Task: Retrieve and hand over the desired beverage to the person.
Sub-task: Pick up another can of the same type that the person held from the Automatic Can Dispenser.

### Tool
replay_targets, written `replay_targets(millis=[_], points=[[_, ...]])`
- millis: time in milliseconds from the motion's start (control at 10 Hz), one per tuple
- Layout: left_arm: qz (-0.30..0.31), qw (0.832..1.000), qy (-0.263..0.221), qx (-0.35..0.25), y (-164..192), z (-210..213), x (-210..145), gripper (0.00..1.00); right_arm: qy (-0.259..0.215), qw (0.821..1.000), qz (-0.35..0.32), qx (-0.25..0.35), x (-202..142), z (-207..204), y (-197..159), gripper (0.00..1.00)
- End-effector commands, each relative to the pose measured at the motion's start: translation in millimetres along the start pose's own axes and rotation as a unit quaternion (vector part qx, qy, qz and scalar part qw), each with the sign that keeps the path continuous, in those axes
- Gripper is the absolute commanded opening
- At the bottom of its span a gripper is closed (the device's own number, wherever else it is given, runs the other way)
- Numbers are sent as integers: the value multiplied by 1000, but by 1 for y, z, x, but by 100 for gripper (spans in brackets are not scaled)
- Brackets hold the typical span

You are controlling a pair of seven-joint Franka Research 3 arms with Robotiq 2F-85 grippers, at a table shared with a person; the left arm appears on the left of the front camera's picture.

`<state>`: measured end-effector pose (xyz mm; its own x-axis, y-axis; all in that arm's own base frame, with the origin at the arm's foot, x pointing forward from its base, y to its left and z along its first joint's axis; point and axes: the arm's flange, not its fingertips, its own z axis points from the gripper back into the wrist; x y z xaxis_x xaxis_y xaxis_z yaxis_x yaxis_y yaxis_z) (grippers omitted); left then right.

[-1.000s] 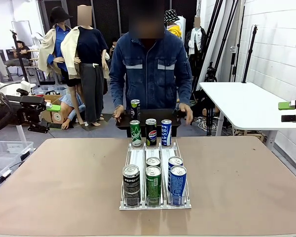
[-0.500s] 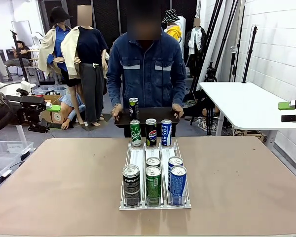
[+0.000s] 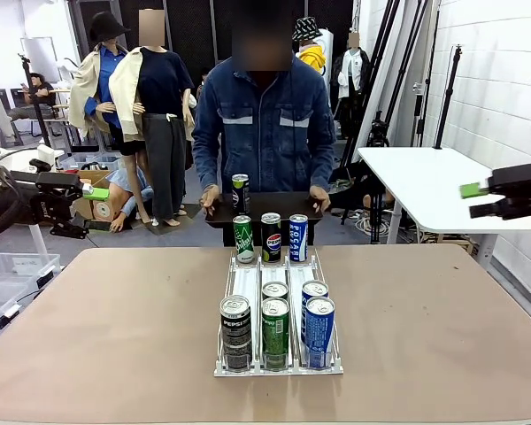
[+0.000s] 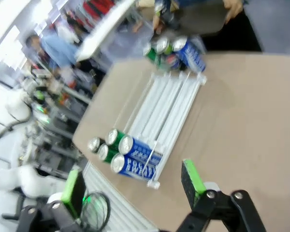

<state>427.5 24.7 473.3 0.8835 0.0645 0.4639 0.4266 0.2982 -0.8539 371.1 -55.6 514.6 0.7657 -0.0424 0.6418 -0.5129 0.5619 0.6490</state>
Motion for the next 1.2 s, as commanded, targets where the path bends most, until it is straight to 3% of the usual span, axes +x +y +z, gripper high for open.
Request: replay_targets(millis=[0,500,1100], points=[[1,1000,-8,-7,-1,1,0,100,63,997,14,-33,11,-20,29,100],[1,1000,-8,-7,-1,1,0,100,172,977,82,-94,16,-98,98,100],[1,1000,-8,-7,-1,1,0,100,238,948,139,-162,-18,-161,143,100]])
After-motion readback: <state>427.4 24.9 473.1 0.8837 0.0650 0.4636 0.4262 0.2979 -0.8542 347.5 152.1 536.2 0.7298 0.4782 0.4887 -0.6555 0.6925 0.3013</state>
